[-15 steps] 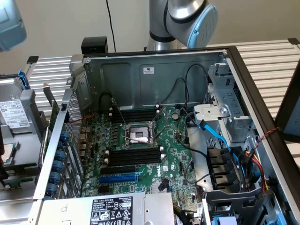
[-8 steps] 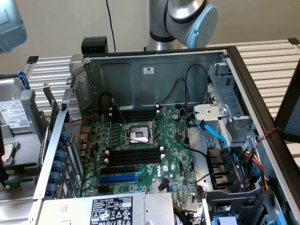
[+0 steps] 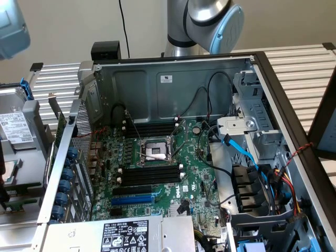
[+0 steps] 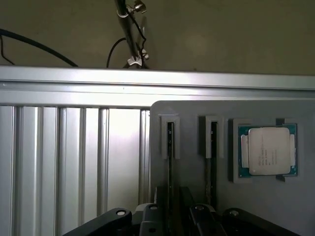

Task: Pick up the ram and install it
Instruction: 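Pick up the ram and move it above insertion slot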

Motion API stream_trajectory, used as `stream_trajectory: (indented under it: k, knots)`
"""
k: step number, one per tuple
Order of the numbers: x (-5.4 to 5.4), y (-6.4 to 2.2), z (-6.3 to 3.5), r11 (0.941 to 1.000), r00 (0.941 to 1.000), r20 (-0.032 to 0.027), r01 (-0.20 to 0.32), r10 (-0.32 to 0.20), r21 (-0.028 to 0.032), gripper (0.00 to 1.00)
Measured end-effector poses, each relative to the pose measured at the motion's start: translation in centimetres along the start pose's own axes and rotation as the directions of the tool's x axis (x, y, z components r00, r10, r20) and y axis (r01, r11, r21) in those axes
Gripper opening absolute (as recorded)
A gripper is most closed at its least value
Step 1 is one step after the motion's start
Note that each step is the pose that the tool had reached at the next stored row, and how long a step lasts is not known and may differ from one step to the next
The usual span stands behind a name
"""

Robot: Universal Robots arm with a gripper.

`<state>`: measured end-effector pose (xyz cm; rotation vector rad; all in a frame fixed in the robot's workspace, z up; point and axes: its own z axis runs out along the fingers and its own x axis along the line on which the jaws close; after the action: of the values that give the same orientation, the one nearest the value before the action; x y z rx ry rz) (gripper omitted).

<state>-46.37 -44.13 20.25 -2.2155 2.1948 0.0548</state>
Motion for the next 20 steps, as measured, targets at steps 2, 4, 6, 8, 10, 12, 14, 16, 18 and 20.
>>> stream_trajectory:
  k: [2,4,6,8,10,12,14,16,18,20]
  knots:
    - [0.0,0.0,0.0,1.0,1.0,-0.0001,0.0,0.0,0.0,0.26]
    - [-0.13,0.0,0.04,1.0,1.0,0.0,0.0,0.0,0.0003,0.26]
    - [-0.23,0.0,0.05,1.0,1.0,-0.0003,0.0,0.0,0.0002,0.26]
    - [-0.23,0.0,0.04,1.0,1.0,-0.0004,0.0,0.0,0.0001,0.26]
    - [-0.23,0.0,0.04,1.0,1.0,-0.0004,0.0,0.0,0.0,0.26]
    - [-0.21,0.0,0.03,1.0,1.0,-0.0006,0.0,0.0,-0.0002,0.26]
    - [-0.21,0.0,0.04,1.0,1.0,-0.0005,0.0,0.0,0.0,0.26]
    - [-0.2,0.0,0.05,1.0,1.0,-0.0004,0.0,0.0,0.0002,0.26]
    - [-0.19,0.0,0.05,1.0,1.0,-0.0005,0.0,0.0,0.0,0.26]
    - [-0.18,0.0,0.05,1.0,1.0,-0.0007,0.0,0.0,0.0,0.26]
